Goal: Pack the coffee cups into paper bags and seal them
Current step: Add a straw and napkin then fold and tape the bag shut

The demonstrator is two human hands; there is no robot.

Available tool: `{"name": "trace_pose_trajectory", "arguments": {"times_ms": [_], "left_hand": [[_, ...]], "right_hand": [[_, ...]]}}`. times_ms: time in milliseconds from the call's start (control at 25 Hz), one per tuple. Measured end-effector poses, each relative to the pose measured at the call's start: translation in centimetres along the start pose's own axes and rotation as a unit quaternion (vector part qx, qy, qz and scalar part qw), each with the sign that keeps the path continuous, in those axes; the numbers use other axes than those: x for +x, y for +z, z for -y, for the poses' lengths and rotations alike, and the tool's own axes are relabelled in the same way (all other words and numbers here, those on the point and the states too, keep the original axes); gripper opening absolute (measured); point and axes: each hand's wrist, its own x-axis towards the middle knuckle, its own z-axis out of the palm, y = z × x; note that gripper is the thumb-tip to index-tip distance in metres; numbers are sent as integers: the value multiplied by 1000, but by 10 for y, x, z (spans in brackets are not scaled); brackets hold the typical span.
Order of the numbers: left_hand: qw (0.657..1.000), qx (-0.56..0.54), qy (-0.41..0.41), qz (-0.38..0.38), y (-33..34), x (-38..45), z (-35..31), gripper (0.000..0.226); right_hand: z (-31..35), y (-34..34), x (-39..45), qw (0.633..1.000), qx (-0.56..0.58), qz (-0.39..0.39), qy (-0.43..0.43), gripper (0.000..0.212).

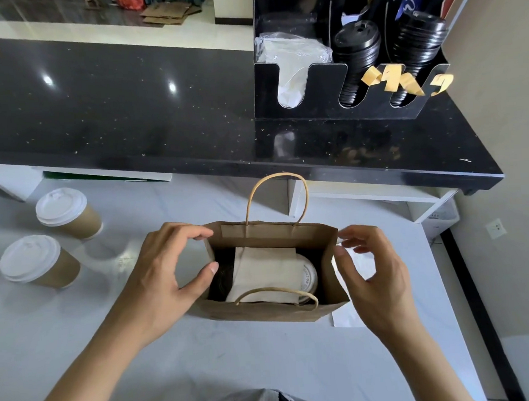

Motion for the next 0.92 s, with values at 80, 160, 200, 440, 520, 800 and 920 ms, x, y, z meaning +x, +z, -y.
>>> {"name": "trace_pose_trajectory", "arguments": {"times_ms": [80,160,200,440,520,800,920], "left_hand": [[1000,-15,-19,-6,-1,-3,2,43],[999,-25,-48,3,-2,-6,3,42],[997,-29,-63,16,-3,-8,4,43],[983,-41,-110,143,-5,-19,3,59],[983,-26,-108,145,-1,-19,6,61],[988,-36,-93,122,9,-13,20,30],[990,-42,-73,112,8,-9,18,32]], "right_hand": [[-5,-2,-8,999,20,6,43,10],[-12,-6,-16,998,30,12,62,11],[-16,-8,-20,997,31,21,65,20],[-29,-11,-37,990,22,130,53,40],[-29,-9,-38,987,4,158,39,39],[-37,-3,-35,991,-4,135,-16,46],[-36,-6,-31,989,18,144,4,29]]}}
